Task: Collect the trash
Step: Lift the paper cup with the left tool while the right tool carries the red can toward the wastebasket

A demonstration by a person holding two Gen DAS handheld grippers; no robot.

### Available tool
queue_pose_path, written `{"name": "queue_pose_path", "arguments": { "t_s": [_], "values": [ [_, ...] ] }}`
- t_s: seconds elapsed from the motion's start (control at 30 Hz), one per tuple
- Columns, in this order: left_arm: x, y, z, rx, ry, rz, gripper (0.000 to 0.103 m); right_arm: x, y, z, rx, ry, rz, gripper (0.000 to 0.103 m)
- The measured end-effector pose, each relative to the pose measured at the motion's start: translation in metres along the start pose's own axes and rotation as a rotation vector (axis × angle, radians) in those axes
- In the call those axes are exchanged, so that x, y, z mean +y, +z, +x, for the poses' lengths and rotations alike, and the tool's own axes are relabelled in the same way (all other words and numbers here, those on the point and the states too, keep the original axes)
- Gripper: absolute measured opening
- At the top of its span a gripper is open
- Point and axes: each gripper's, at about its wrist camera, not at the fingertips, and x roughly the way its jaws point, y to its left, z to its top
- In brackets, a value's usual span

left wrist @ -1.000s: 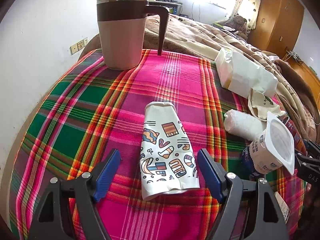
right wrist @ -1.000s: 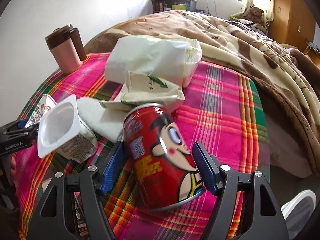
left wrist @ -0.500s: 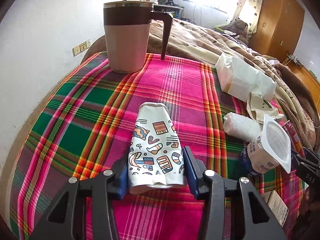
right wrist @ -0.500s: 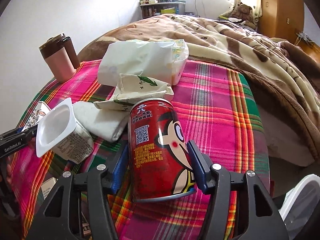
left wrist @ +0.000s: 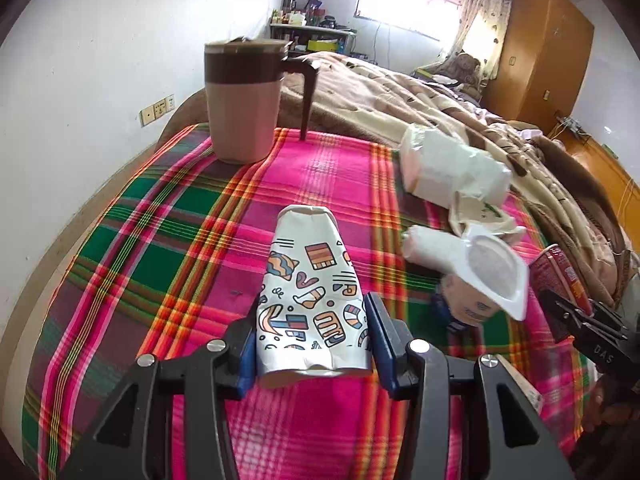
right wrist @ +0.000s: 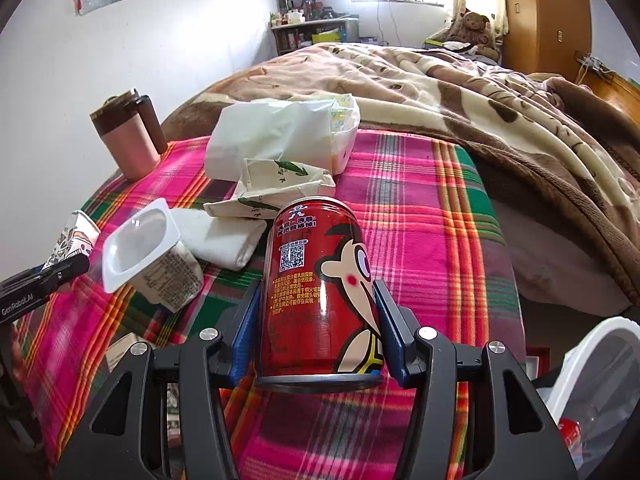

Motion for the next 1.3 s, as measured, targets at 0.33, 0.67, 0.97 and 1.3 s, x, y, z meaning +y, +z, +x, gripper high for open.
{"name": "queue_pose_path", "arguments": {
  "t_s": [0.33,0.67,0.97,1.3],
  "values": [
    [-0.03,-0.006,-0.039,-0.065,-0.049,0.041,0.049,-0.008,-0.007,-0.036,-0.064,0.01,0.026,0.054],
    [-0.066,-0.02,-0.074,-0.112,-0.112,0.104,0.049,-0.025,-0.022,-0.076,-0.122,-0.004,0.064,0.054],
    [-0.105,-0.029,-0.095,-0.136,-0.188,0.171,0.049,-0.046,-0.038,-0.103,-0.151,-0.051,0.111,0.054],
    [-0.156,-0.042,-0.105,-0.139,-0.272,0.263,0.049,-0.074,-0.056,-0.134,-0.195,-0.11,0.18,0.054]
  ]
}}
